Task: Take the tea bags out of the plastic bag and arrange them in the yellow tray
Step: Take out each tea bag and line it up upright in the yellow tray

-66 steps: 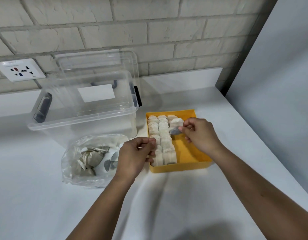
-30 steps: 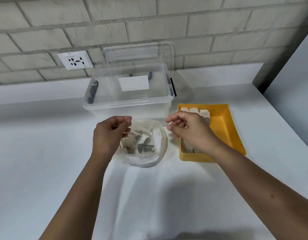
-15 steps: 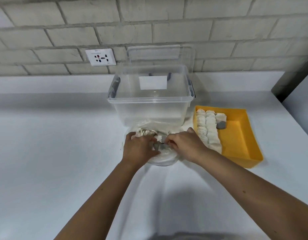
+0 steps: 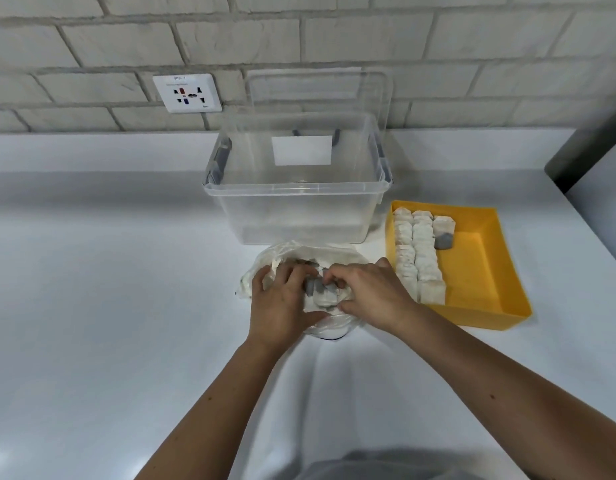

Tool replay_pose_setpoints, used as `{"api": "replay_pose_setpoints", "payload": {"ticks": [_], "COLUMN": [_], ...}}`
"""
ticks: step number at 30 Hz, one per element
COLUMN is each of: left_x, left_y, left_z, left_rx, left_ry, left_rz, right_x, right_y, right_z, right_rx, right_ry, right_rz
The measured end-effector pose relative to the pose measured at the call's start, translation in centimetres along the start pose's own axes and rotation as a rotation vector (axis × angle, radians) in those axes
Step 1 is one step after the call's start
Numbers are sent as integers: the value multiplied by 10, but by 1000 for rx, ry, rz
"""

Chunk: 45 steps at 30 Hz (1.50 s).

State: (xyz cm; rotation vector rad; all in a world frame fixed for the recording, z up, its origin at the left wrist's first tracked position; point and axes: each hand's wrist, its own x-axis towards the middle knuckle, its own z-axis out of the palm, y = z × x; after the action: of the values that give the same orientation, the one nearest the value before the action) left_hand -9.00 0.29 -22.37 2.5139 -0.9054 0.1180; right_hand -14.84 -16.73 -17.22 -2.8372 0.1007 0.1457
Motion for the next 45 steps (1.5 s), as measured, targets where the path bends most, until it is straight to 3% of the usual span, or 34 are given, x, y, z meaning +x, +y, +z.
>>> {"api": "replay_pose_setpoints", "payload": {"ticks": [10,13,16,19,29,34,40,45], "left_x": [4,6,9,9,13,7,5,3], "left_y": [-2,2,8,17,25,24,27,25], "left_z": [2,-15,-40,-59,-75,-79,-72,-71], "left_rx": [-30,-81,-293,-559,-1230,-1142,-1094,-1050], "left_ry": [115,198,249,173,76,38,3,3], "left_rz": [37,-26,-228,-435,-772,-789,-806,-818], "right_x": [-1,-2,-1,0,7,0,13,16], "right_y": [7,7,10,6,-7,-2,-17,-19], "right_z": [2,4,5,4,4,-11,-7,-7], "right_rx": [104,140,163,81,-185,22,-248,-260], "right_ry": [27,81,141,96,135,317,103,77], "right_rz": [38,49,53,58,56,39,17,20]}}
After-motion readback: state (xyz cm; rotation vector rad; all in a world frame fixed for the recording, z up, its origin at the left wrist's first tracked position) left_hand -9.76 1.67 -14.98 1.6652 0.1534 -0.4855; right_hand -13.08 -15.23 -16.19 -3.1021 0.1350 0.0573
